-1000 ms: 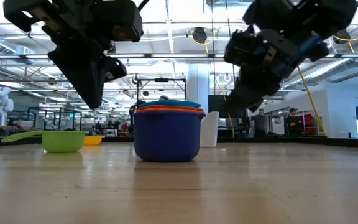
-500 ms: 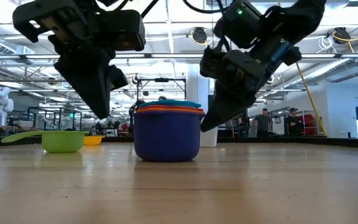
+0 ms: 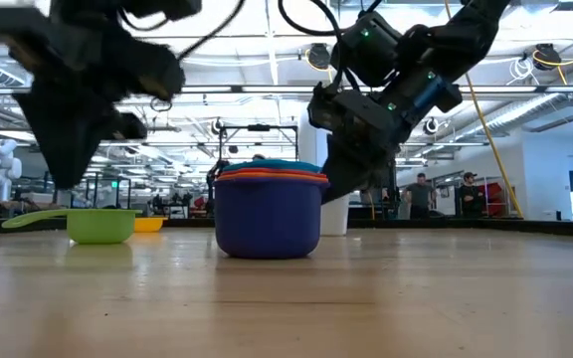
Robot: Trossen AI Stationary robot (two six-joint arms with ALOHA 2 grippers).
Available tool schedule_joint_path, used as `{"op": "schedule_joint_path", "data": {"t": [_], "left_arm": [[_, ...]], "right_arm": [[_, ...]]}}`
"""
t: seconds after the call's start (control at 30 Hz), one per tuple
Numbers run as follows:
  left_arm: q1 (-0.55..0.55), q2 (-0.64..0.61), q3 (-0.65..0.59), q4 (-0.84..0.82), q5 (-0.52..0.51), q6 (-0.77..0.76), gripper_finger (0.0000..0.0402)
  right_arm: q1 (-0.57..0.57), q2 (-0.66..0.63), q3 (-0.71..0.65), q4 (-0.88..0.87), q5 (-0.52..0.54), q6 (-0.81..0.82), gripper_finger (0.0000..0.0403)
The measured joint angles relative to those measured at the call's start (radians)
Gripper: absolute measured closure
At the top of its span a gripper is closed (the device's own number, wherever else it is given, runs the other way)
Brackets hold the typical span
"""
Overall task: Nest measuring cups in basket
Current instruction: Adjust the stacked measuring cups
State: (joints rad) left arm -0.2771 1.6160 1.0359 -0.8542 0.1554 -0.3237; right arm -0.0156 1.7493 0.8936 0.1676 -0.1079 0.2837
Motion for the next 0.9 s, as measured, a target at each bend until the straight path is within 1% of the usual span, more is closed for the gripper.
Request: {"op": "schedule_joint_path", "data": {"t": [0.13,0.27,0.33,0.47,0.57,0.6,0.7,0.77,0.83,0.9], "left_arm": [[0.0,-0.065,0.002,-0.035,-0.006,-0.001,0.0385],[0.0,-0.148,0.002,-0.038,-0.05,-0.023,0.0384],[0.0,-0.183,0.002,-0.039,-0.07,-0.029,0.039],[-0.003,-0.248,0.002,-0.039,-0.103,-0.052,0.0396],[-0.011,-0.274,0.002,-0.034,-0.143,-0.051,0.0386],[-0.014,-0.278,0.002,-0.035,-0.156,-0.049,0.0384],[-0.014,-0.285,0.002,-0.036,-0.182,-0.034,0.0384],[-0.013,-0.285,0.002,-0.033,-0.185,-0.024,0.039],[-0.013,-0.284,0.002,-0.031,-0.186,-0.022,0.0397],[-0.013,-0.284,0.002,-0.031,-0.186,-0.025,0.0397]], "right_arm": [[-0.013,0.0,0.0,0.023,-0.003,0.009,0.0403],[-0.026,0.0,0.006,0.03,-0.025,0.014,0.0403],[-0.031,-0.014,0.016,-0.037,0.003,0.002,0.0403],[-0.036,-0.076,0.027,-0.14,0.11,-0.012,0.0403],[-0.035,-0.125,0.03,-0.211,0.111,-0.001,0.0403],[-0.03,-0.137,0.039,-0.259,0.11,0.008,0.0403],[-0.016,-0.151,0.108,-0.43,0.116,0.009,0.0403],[-0.006,-0.146,0.171,-0.55,0.139,-0.011,0.0403],[0.004,-0.14,0.234,-0.632,0.157,-0.038,0.0403],[0.011,-0.141,0.277,-0.677,0.161,-0.062,0.0403]]}}
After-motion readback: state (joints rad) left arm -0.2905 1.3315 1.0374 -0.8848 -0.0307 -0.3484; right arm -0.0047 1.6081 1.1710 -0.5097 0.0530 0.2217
